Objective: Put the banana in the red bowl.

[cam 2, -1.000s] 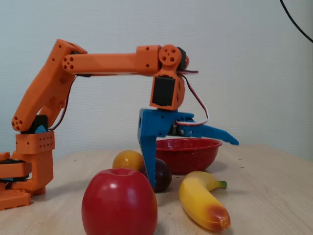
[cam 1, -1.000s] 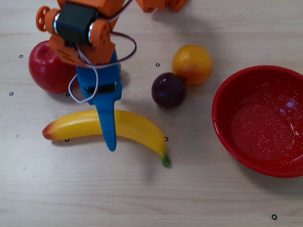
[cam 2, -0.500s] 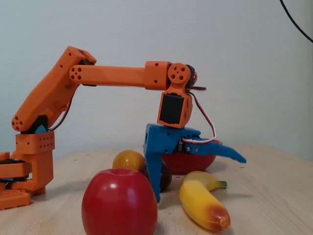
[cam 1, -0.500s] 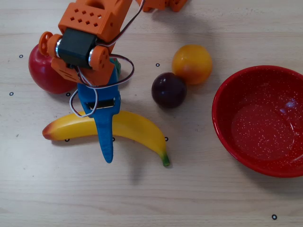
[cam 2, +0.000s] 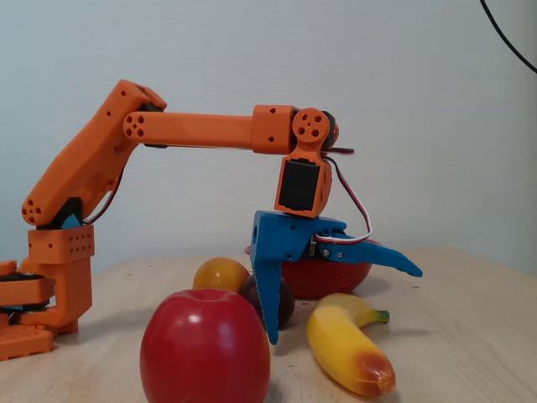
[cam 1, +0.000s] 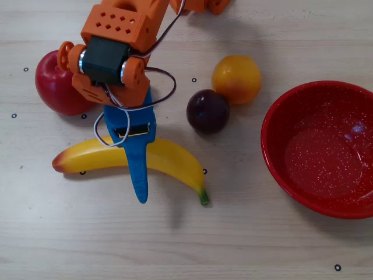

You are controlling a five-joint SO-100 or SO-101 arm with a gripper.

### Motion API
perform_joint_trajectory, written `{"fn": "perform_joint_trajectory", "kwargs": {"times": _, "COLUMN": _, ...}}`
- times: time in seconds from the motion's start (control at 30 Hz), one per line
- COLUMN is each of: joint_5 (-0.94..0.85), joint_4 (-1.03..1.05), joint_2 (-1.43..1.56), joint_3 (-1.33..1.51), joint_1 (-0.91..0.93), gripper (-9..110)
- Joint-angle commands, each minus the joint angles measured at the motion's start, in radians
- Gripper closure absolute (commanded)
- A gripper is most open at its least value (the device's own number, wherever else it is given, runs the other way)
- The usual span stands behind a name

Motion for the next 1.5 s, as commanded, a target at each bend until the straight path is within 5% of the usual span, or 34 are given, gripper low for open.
{"fn": "perform_joint_trajectory", "kwargs": {"times": 0.0, "joint_5": -0.025, "joint_4": -0.031, "joint_2": 0.037, "joint_3": -0.091, "joint_1": 0.025, "gripper": 25}}
{"fn": "perform_joint_trajectory", "kwargs": {"times": 0.8, "joint_5": -0.054, "joint_4": -0.084, "joint_2": 0.008, "joint_3": -0.098, "joint_1": -0.006, "gripper": 32}}
{"fn": "perform_joint_trajectory", "kwargs": {"times": 1.47, "joint_5": -0.046, "joint_4": -0.089, "joint_2": 0.009, "joint_3": -0.094, "joint_1": -0.026, "gripper": 59}}
